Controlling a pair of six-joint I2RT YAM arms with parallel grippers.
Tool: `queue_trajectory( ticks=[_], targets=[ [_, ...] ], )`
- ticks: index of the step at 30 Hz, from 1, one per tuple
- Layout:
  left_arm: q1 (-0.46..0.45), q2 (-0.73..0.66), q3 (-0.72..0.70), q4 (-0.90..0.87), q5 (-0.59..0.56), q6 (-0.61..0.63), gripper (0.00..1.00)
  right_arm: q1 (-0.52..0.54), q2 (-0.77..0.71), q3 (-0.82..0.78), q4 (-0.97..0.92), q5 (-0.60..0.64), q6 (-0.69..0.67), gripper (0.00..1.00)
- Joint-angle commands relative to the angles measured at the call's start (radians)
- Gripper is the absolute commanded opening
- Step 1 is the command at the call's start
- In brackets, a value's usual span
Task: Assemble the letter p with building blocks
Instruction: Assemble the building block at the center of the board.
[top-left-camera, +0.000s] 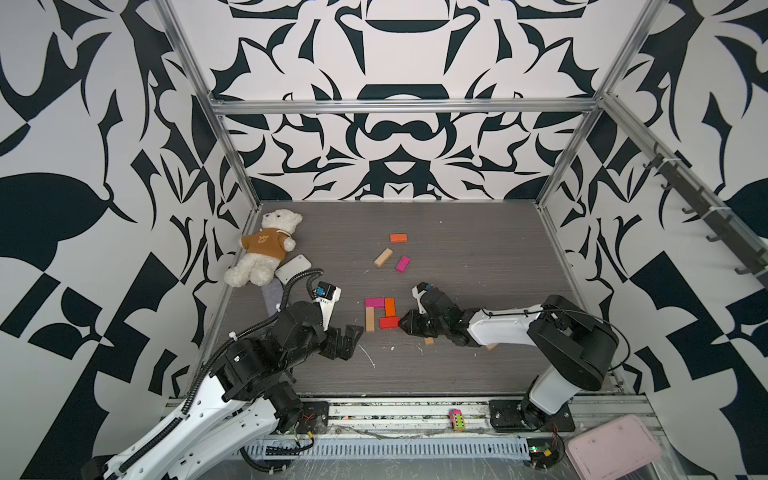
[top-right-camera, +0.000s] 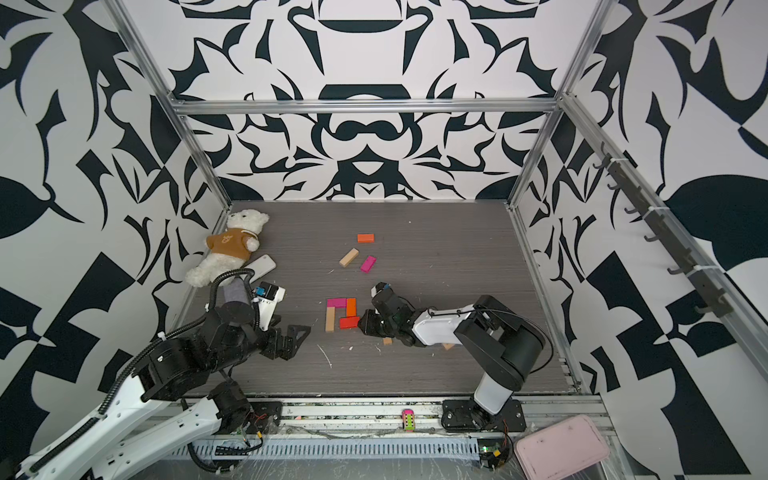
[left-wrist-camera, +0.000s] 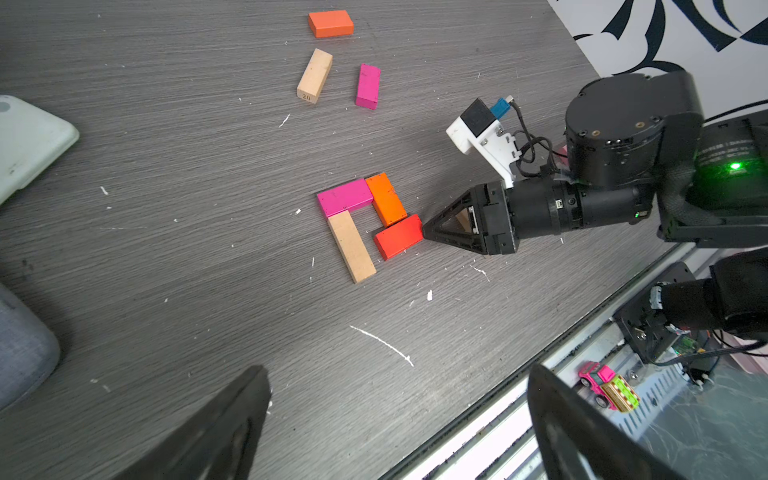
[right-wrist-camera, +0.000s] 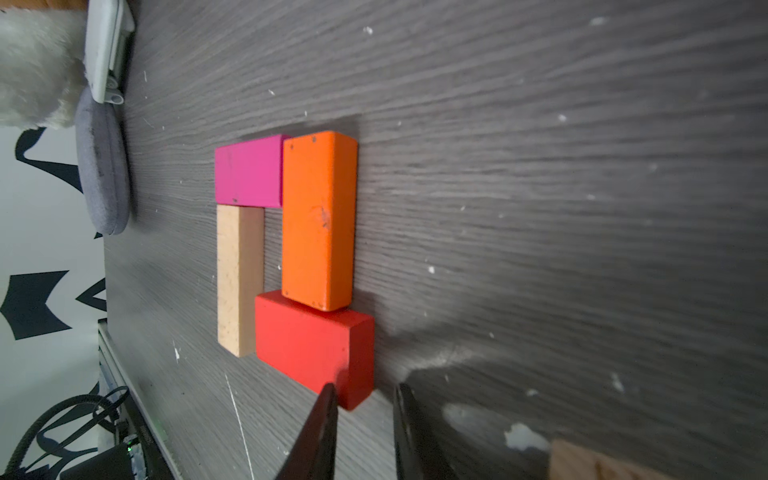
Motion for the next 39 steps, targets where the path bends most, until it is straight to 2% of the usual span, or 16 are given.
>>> queue_trajectory(
  ticks=[1, 14, 39],
  targets=[
    [0.003, 0.0, -0.008, -0.017, 0.008, 0.003, 1.0, -0.003, 0.005, 0.034, 0.031, -0.02, 0.016, 0.26],
    [0.003, 0.008, -0.007, -0.019, 0.008, 0.005, 0.99, -0.003, 0.048, 0.046, 0.065, -0.045, 0.039, 0.2],
    [0.003, 0.014, -0.006, -0.021, 0.009, 0.004, 1.0, -0.002, 0.088, 0.054, 0.09, -0.056, 0.074, 0.18]
  ],
)
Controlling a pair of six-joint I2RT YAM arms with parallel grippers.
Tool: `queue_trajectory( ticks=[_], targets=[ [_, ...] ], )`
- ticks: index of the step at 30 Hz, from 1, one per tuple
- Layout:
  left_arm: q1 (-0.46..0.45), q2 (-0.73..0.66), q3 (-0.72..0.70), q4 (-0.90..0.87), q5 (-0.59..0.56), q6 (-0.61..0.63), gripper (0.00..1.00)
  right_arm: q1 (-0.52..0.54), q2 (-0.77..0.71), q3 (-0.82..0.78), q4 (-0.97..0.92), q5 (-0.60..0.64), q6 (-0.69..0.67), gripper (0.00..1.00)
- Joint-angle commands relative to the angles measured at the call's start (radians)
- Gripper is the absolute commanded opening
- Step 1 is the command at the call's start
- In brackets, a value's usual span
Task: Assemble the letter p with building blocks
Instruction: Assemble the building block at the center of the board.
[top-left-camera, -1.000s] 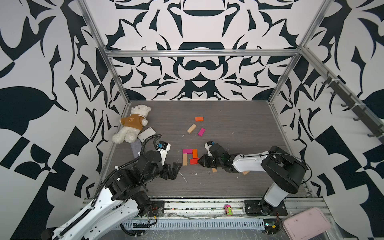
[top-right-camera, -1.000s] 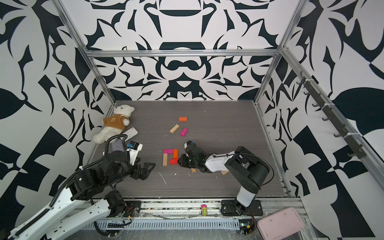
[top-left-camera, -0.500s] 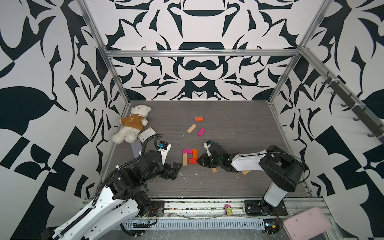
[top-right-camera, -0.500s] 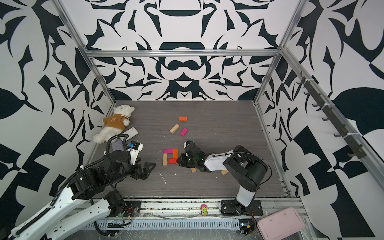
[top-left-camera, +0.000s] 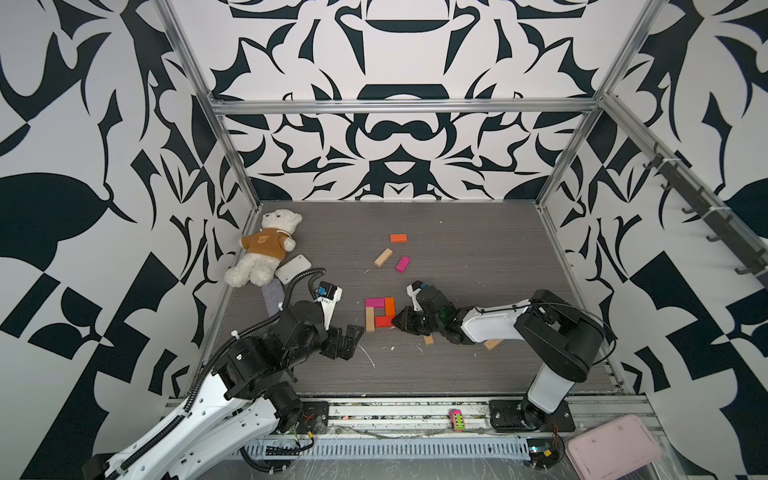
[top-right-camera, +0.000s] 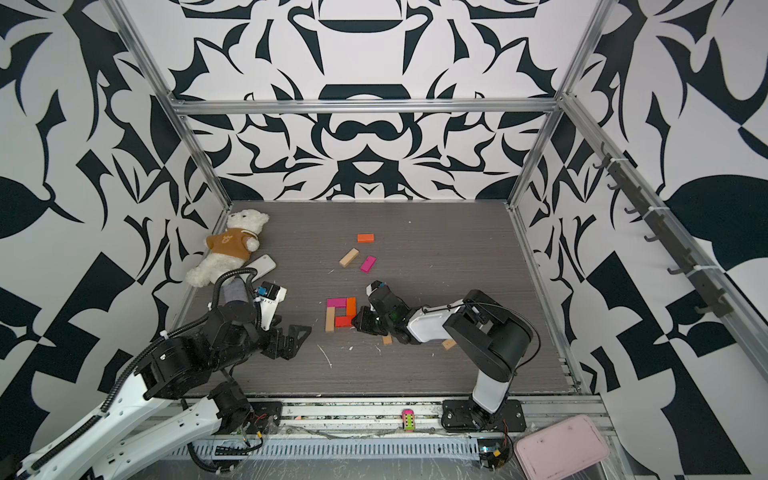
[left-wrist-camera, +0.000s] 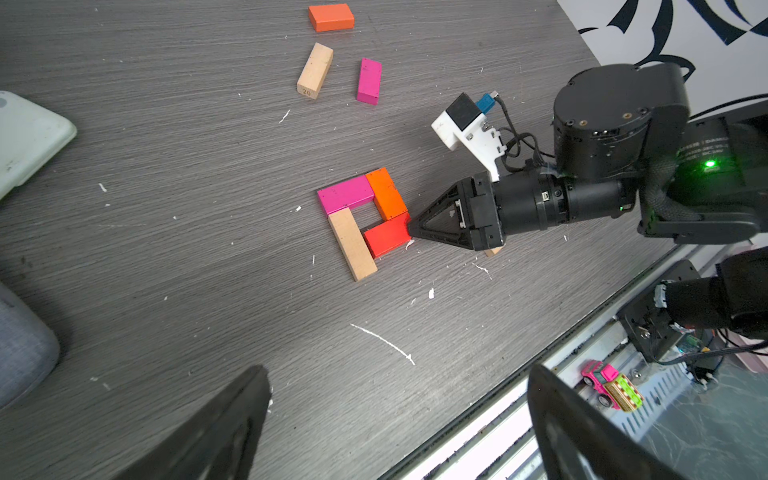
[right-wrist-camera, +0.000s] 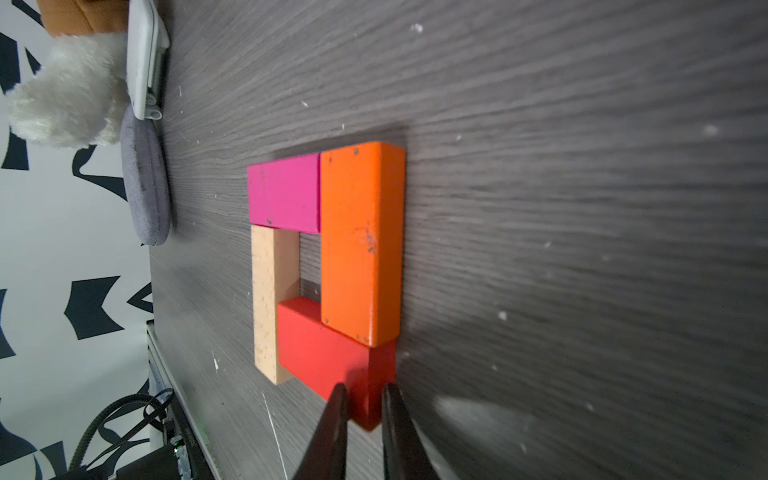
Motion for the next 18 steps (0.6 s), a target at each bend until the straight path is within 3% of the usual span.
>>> queue_trajectory(
  ticks=[1, 18],
  targets=[
    [0.003, 0.0, -0.006, -0.02, 0.01, 0.003, 0.99, 0.0, 0.015, 0.024, -0.005, 0.004, 0.004, 0.18],
    [0.003, 0.002, -0.006, -0.021, 0.004, 0.004, 0.99, 0.008, -0.016, 0.019, -0.02, 0.027, 0.007, 0.22]
  ],
)
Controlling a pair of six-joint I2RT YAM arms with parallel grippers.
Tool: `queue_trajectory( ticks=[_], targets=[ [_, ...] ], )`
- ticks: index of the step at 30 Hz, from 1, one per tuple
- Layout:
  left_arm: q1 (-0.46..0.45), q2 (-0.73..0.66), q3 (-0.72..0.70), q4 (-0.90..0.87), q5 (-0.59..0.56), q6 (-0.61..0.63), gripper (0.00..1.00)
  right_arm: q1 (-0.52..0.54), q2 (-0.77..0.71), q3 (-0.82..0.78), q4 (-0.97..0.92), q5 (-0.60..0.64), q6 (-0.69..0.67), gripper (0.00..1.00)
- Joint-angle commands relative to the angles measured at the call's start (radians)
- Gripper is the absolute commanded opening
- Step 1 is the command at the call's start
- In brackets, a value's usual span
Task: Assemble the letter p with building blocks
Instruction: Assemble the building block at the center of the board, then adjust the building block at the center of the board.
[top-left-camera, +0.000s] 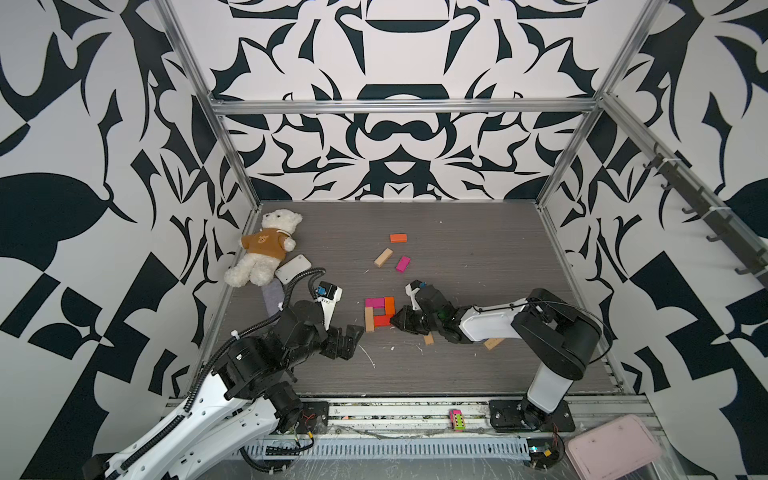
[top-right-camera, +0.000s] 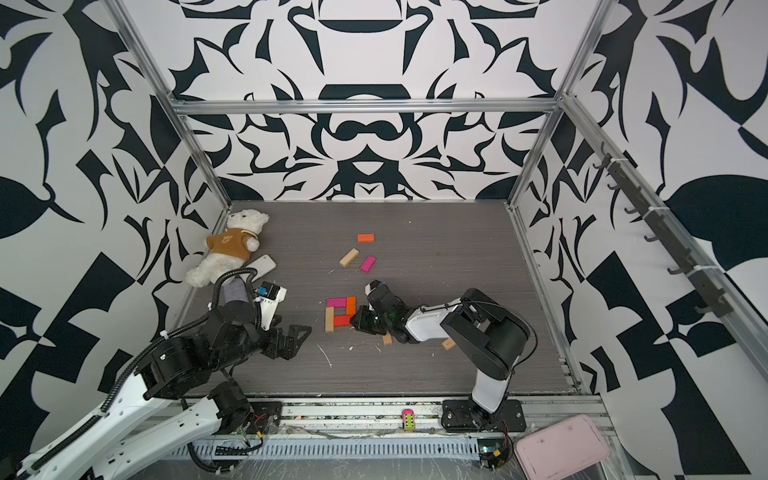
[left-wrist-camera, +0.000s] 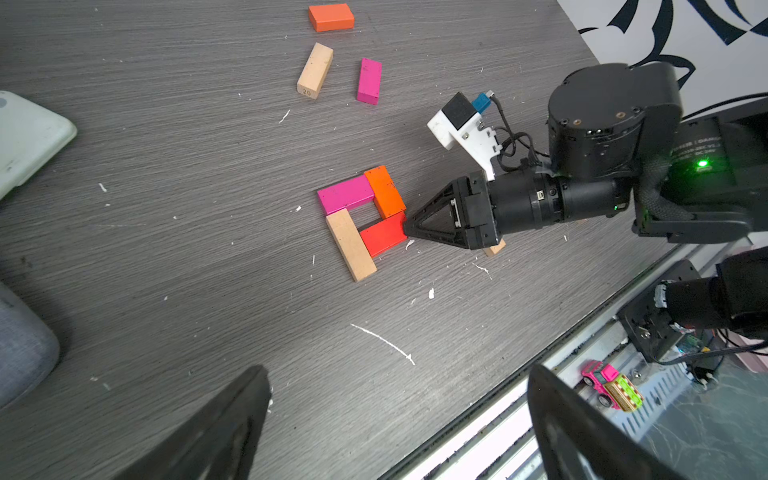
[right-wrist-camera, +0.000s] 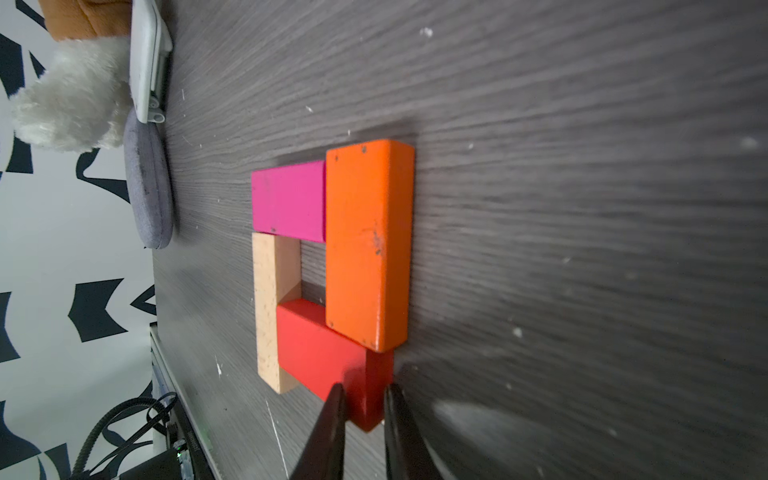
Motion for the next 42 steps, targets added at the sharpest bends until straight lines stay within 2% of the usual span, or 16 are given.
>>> queue_trajectory(
  ticks=[1, 7, 10, 14, 16, 20, 26, 35, 42],
  targets=[
    [0.003, 0.003, -0.005, -0.022, 0.0, 0.0, 1.0, 0.006, -0.042, 0.004, -0.032, 0.028, 0.001, 0.22],
    [0.003, 0.019, -0.004, -0.022, -0.031, -0.049, 0.99, 0.004, -0.131, 0.014, -0.09, 0.027, -0.028, 0.31],
    [0.003, 0.035, -0.025, -0.012, -0.064, -0.15, 1.0, -0.018, -0.177, 0.042, -0.166, 0.004, -0.063, 0.36],
    [0.02, 0.08, -0.097, 0.073, -0.038, -0.245, 0.99, -0.093, -0.204, 0.067, -0.239, -0.05, -0.11, 0.43],
    [0.09, 0.117, -0.126, 0.131, 0.042, -0.27, 0.99, -0.132, -0.203, 0.087, -0.27, -0.087, -0.154, 0.49],
    [0.258, 0.176, -0.226, 0.349, 0.32, -0.309, 1.0, -0.177, -0.163, 0.148, -0.323, -0.154, -0.227, 0.58],
    [0.388, 0.336, -0.306, 0.595, 0.535, -0.365, 0.99, -0.189, -0.08, 0.19, -0.299, -0.228, -0.239, 0.62],
    [0.465, 0.55, -0.345, 0.824, 0.629, -0.411, 0.96, -0.189, -0.014, 0.203, -0.239, -0.256, -0.264, 0.63],
    [0.47, 0.66, -0.34, 0.909, 0.667, -0.396, 0.96, -0.197, 0.028, 0.167, -0.18, -0.277, -0.258, 0.64]
  ],
)
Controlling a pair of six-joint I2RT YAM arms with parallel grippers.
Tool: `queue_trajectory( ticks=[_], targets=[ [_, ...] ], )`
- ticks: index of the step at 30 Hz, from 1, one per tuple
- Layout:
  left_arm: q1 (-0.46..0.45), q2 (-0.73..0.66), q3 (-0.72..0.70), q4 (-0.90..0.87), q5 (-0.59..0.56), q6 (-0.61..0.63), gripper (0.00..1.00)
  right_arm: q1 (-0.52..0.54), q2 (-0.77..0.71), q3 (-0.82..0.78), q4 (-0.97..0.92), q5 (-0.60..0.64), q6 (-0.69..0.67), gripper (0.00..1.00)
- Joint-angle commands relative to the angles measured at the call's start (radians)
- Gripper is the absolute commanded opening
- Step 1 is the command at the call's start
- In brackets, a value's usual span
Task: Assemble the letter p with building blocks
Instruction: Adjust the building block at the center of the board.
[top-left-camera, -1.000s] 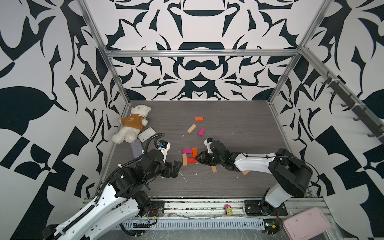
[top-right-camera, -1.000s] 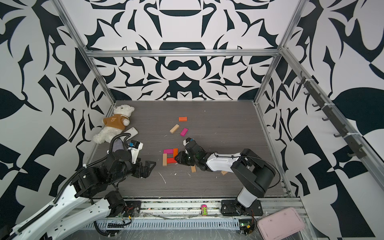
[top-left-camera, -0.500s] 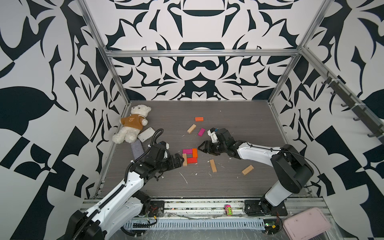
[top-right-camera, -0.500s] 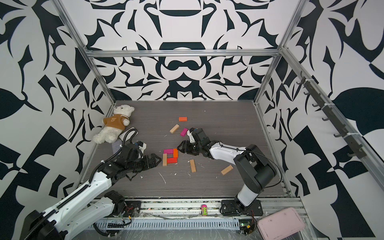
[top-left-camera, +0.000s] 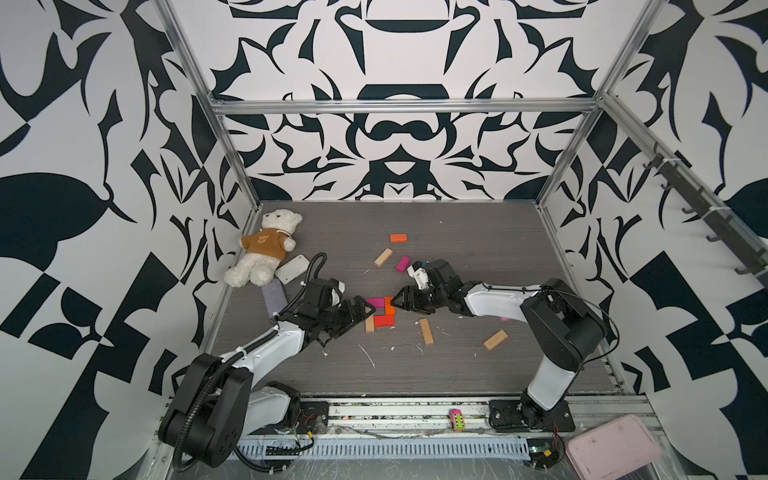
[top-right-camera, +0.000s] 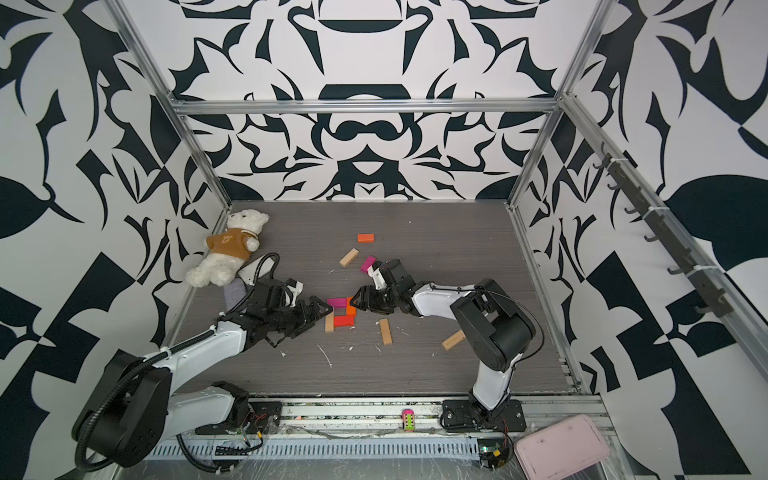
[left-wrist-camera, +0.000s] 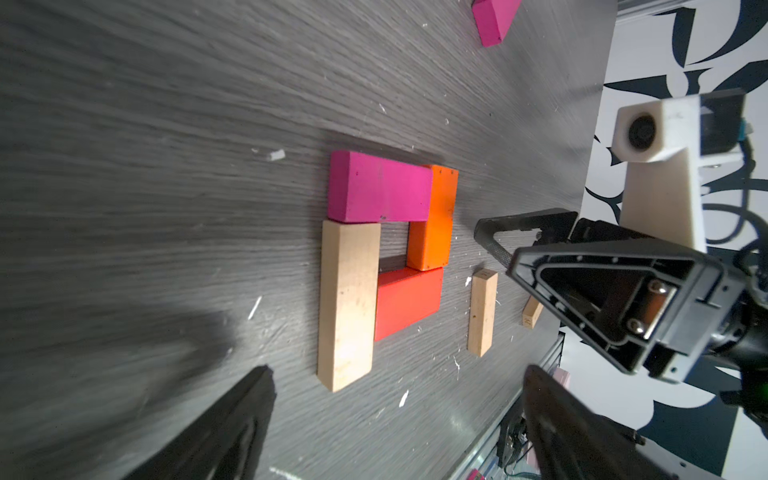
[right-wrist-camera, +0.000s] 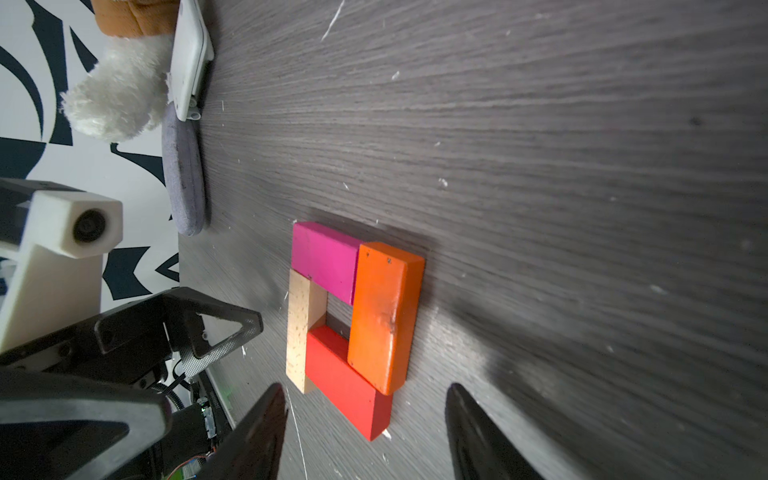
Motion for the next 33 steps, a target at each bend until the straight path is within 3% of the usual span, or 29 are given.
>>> queue_trajectory(
  ticks=[1, 8, 33],
  targets=[
    [0.003, 0.029, -0.004, 0.083, 0.05, -0.004, 0.96, -0.006, 0.013, -0.007, 0.049, -0.023, -0.015, 0.64],
    [0.003, 0.106, -0.002, 0.106, 0.071, 0.008, 0.97, -0.009, 0.04, -0.004, 0.055, -0.028, -0.007, 0.64],
    [0.004, 0.186, -0.019, 0.213, 0.12, 0.008, 0.98, -0.032, 0.052, -0.007, 0.046, -0.026, 0.0, 0.63]
  ],
)
